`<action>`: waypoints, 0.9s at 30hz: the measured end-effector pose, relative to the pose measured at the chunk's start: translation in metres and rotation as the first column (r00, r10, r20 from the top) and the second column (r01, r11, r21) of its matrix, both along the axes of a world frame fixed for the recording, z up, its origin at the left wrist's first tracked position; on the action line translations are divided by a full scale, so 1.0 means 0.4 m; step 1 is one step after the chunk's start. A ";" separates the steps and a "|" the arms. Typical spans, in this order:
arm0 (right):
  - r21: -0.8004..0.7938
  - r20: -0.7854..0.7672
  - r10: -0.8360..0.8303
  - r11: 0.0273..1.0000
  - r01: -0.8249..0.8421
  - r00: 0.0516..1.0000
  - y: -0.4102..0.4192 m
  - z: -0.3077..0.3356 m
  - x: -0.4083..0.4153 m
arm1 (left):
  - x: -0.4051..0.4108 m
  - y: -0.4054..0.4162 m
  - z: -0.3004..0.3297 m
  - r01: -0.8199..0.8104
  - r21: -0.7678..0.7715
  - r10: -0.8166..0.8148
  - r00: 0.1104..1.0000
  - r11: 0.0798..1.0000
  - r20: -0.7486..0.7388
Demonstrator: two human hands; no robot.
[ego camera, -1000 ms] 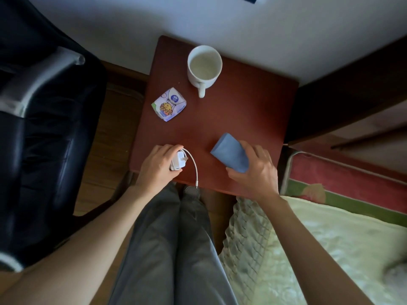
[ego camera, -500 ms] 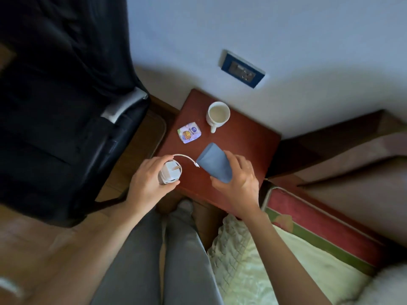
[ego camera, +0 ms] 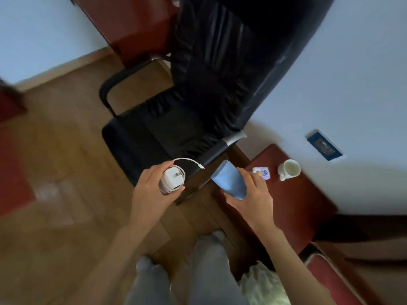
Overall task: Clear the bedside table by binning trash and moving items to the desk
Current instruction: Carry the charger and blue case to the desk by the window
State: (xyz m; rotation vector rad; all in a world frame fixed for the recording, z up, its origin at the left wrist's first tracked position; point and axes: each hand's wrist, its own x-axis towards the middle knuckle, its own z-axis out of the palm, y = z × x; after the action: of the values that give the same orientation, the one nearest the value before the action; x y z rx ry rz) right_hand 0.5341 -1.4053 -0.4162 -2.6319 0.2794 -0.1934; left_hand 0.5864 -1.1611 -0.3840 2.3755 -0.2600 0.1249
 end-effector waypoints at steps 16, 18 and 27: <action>-0.132 0.085 0.411 0.907 -0.399 0.908 0.750 0.179 0.007 | -0.270 0.821 0.088 -0.278 -0.070 0.279 0.960 0.958 0.005; -0.145 0.089 0.447 0.890 -0.433 0.890 0.814 0.197 0.017 | -0.287 0.879 0.107 -0.302 -0.059 0.305 0.952 0.951 0.038; -0.173 0.081 0.562 0.821 -0.543 0.823 1.029 0.229 0.157 | -0.236 1.081 0.138 -0.419 -0.012 0.419 0.905 0.908 0.075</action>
State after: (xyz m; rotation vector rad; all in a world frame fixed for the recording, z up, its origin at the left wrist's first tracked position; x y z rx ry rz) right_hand 0.5968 -0.9937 -0.3245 -2.6964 -0.5700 -0.1873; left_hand 0.4921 -0.7287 -0.3288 2.3999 0.2231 0.4179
